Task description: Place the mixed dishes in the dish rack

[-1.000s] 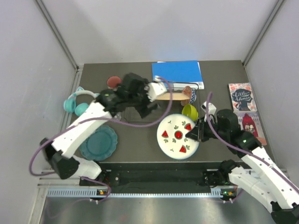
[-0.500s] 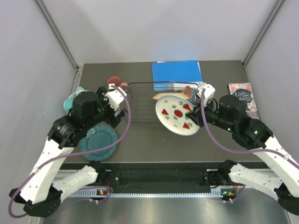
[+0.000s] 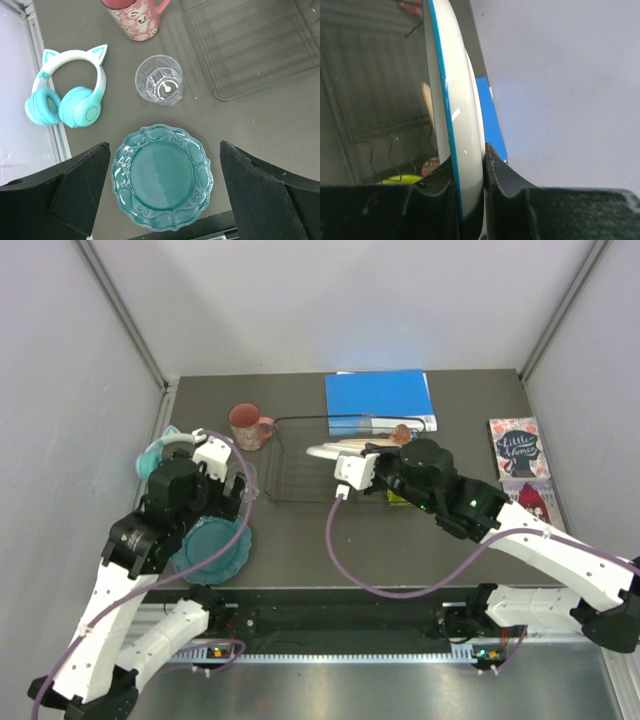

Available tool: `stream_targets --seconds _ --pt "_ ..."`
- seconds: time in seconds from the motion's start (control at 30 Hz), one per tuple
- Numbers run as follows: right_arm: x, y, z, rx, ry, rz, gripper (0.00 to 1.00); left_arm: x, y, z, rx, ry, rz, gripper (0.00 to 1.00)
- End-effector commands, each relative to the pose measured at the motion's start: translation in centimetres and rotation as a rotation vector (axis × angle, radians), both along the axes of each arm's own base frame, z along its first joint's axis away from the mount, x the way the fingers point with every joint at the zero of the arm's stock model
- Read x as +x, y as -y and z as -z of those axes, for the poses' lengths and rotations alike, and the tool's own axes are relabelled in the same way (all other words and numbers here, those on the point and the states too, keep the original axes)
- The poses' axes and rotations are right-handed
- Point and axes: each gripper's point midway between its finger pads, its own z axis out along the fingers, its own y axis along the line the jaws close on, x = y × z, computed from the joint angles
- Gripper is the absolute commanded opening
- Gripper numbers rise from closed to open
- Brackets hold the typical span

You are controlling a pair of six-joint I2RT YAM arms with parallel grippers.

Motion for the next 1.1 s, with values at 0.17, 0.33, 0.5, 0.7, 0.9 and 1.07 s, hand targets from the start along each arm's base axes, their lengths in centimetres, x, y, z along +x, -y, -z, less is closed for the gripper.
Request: stream_targets --seconds 0.17,0.33,0.5,0.7,0.9,1.07 --pt "-0.5 1.3 -5.0 -0.058 0.168 -0.011 0.00 2.2 0.0 -2.1 -0.058 0.095 -0.075 0.97" --pt "-0.7 1.7 -4.1 -0.081 0.152 -0.012 0.00 3.4 0.5 -3.0 -0.080 0.110 -0.081 0.96" --pt "-0.4 0.9 -2.2 -0.122 0.122 -0.030 0.00 4.0 0.7 -3.5 -0.092 0.125 -0.081 0.96" --pt "0.4 -0.2 0.2 -0.147 0.106 -0.033 0.00 4.2 0.8 -3.5 -0.094 0.123 -0.080 0.96" --pt "1.6 -0.1 2.6 -0.171 0.104 -0.015 0.00 4.4 0.8 -3.3 -0.090 0.126 -0.081 0.96" --pt "2.3 0.0 3.4 -0.197 0.174 0.007 0.00 4.9 1.0 -3.1 -0.091 0.121 -0.077 0.96"
